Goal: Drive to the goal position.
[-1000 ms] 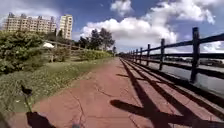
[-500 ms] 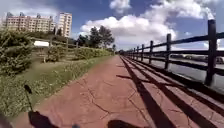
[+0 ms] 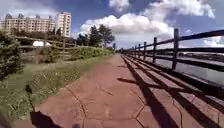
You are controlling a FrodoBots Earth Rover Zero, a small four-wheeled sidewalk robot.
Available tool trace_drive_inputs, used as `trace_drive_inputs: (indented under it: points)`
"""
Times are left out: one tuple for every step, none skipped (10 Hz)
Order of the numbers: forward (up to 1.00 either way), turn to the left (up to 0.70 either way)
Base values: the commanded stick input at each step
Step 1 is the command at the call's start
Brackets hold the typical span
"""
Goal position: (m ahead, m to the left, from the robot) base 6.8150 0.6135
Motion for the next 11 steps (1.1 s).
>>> trace_drive_inputs:
  points:
    - [0.85,0.00]
    - [0.85,0.00]
    - [0.85,0.00]
    - [0.85,0.00]
    - [0.85,0.00]
    - [0.85,-0.21]
    - [0.85,-0.34]
    - [0.85,-0.34]
    - [0.85,-0.24]
    - [0.85,0.00]
    - [0.85,0.00]
